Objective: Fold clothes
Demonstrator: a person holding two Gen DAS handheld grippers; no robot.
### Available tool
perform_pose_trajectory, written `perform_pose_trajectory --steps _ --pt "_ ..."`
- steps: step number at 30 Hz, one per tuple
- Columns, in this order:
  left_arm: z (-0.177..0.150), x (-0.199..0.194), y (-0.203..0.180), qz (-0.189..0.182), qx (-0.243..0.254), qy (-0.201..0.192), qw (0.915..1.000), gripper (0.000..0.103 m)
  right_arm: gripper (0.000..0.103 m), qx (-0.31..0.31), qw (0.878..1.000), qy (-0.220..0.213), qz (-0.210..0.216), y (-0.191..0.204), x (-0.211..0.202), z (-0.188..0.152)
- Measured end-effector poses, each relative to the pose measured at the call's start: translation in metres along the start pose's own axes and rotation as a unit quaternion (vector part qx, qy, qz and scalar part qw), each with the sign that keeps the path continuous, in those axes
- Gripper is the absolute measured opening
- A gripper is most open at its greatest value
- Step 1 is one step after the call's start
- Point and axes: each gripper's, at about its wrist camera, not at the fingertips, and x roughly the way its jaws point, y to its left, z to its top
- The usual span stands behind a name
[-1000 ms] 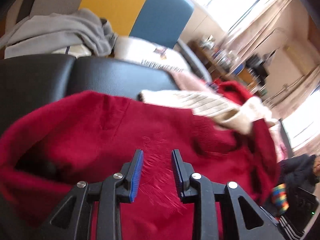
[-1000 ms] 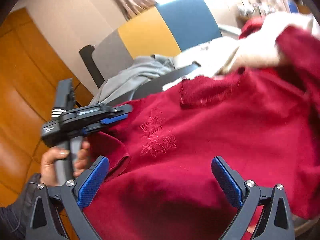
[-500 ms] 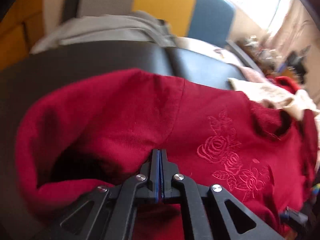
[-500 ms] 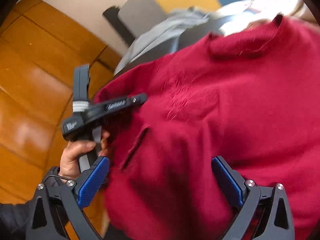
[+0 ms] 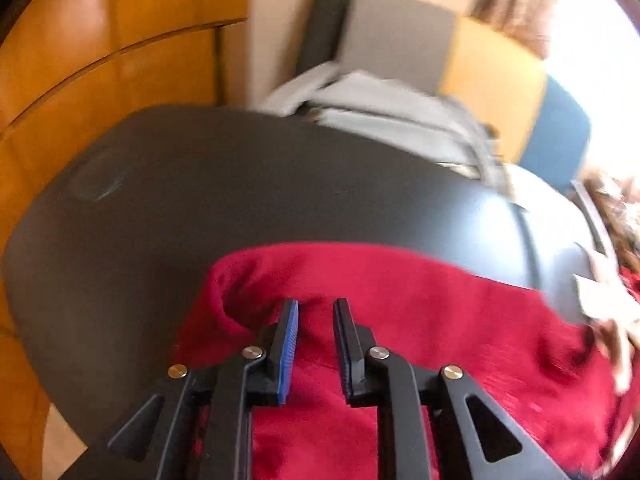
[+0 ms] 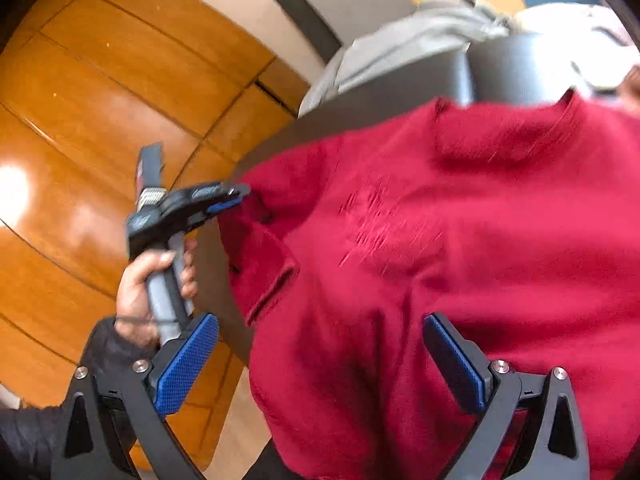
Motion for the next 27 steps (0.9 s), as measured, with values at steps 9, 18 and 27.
perform_pose_trajectory --steps 9,18,27 --pt "-0.03 0.028 -0.127 -0.095 0.168 0.048 0.98 0.018 0.103 0.001 0.991 -0.024 -0.134 -0.059 -0.039 0.042" --pt "-0.038 0.09 -0.132 -0.044 0.167 0.006 0.985 0.025 0.103 0.002 0.986 0.025 -0.165 -0.095 0.036 0.086" --pt "0.011 0.144 -0.12 -0.019 0.145 -0.015 0.9891 0.026 0.103 -0.031 0.991 0.003 -0.134 -0.128 0.08 0.181"
